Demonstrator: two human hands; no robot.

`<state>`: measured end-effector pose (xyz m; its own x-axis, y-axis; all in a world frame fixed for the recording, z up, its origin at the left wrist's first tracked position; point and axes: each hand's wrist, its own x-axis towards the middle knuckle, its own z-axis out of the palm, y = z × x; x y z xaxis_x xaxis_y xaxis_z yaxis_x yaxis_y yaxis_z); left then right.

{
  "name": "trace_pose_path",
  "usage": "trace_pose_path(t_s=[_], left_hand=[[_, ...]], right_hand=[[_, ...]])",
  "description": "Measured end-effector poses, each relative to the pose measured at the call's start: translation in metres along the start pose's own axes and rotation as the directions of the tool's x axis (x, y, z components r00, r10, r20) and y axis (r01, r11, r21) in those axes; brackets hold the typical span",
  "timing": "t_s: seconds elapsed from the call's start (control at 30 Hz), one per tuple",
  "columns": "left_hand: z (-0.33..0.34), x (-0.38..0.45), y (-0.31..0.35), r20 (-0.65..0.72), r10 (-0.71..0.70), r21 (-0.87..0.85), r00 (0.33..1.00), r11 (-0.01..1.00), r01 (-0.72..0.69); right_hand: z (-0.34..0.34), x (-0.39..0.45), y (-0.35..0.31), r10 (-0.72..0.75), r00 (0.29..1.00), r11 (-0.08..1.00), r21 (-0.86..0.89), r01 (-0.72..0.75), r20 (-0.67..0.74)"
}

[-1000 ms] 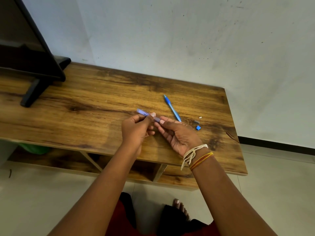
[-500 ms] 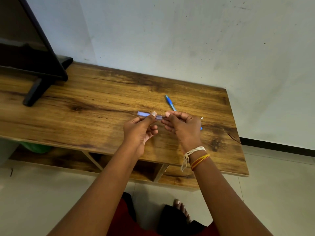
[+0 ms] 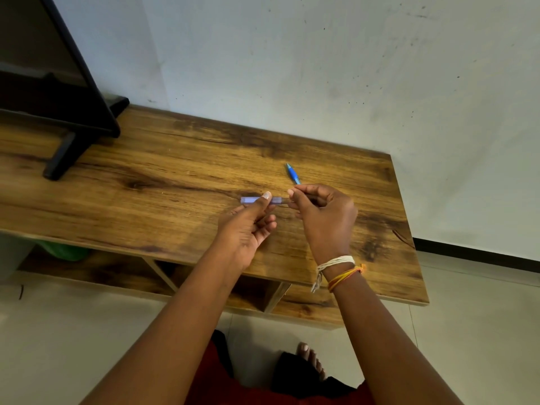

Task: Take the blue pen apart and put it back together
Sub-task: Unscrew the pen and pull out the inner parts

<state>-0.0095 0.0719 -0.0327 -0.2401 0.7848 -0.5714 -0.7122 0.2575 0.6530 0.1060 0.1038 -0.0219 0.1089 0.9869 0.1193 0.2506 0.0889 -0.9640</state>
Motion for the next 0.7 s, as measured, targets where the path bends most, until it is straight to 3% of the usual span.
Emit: trace_pose_path(t_s=[0.33, 0.43, 0.57, 0.7], left_hand=[[-0.003, 0.004, 0.001, 0.034, -0.017, -0.024, 0.999, 1.000, 0.018], [-0.004, 0.005, 0.001, 0.050, -0.026, -0.036, 0.998, 0.999, 0.028], [-0.004, 0.003, 0.002, 0.106, -0.024, -0.053, 0.994, 0.998, 0.030], [-0.003, -0.001, 0.005, 0.179, -0.033, -0.106, 0.983, 0.993, 0.053]], right_hand=[[-0.008, 0.006, -0.006, 0.020, 0.982, 0.998, 0.057, -0.009, -0.188], [-0.011, 0.009, -0.005, 0.127, 0.960, 0.986, 0.141, -0.094, -0.249], [-0.015, 0.013, -0.004, 0.356, 0.908, 0.888, 0.382, -0.255, -0.222], [-0.015, 0.009, -0.006, 0.510, 0.858, 0.698, 0.613, -0.369, -0.064]])
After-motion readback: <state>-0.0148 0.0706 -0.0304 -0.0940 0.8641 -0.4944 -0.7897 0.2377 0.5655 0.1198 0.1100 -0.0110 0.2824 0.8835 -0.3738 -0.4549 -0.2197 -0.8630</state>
